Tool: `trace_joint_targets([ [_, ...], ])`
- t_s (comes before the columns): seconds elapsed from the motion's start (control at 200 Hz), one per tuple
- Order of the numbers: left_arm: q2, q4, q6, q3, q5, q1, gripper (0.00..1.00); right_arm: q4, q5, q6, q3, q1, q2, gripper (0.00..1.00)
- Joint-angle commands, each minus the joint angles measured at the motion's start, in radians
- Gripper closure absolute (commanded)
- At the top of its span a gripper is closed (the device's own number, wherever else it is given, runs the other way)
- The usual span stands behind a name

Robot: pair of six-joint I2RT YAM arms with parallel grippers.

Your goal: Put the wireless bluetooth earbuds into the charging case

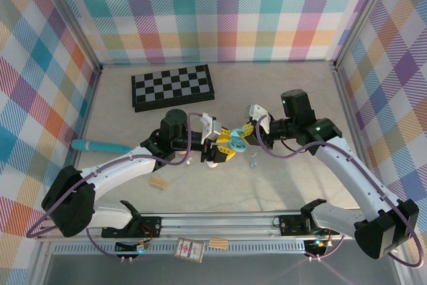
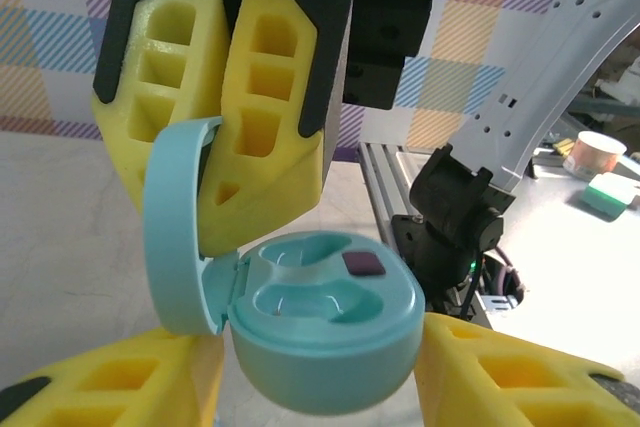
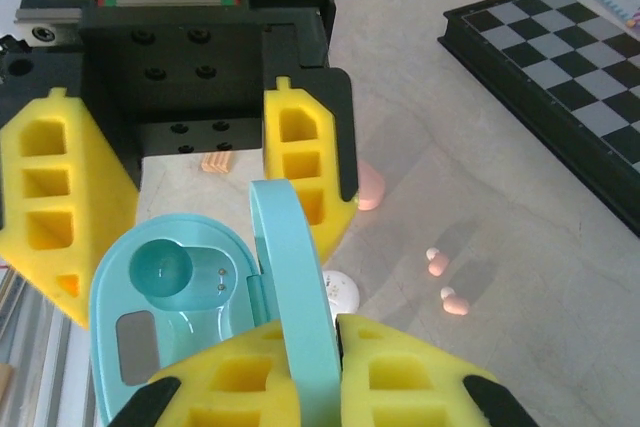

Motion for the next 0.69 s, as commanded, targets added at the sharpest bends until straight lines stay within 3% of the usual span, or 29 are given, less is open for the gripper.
trace_joint_targets([
  [0.0,-0.01,0.066,-0.015,-0.015,-0.012,-0.005,0.39,0.056,-0.021,0.023,0.002,-0.002,-0.01,1.0],
  [0.205,-0.002,0.074,-0.033,-0.014,-0.034,-0.005,0.26,0.096,-0.001,0.037,-0.005,-0.003,-0.007,1.0],
  [0.34,0.01,0.121,-0.071,-0.021,-0.05,-0.005,0.25,0.129,0.025,0.038,-0.016,-0.002,-0.004,1.0],
  [0.55,0.031,0.162,-0.105,-0.021,-0.054,-0.006,0.42,0.144,0.043,0.037,-0.022,-0.003,-0.004,1.0],
  [0.69,0.034,0.162,-0.108,-0.016,-0.052,-0.006,0.47,0.144,0.045,0.035,-0.025,-0.003,-0.004,1.0],
])
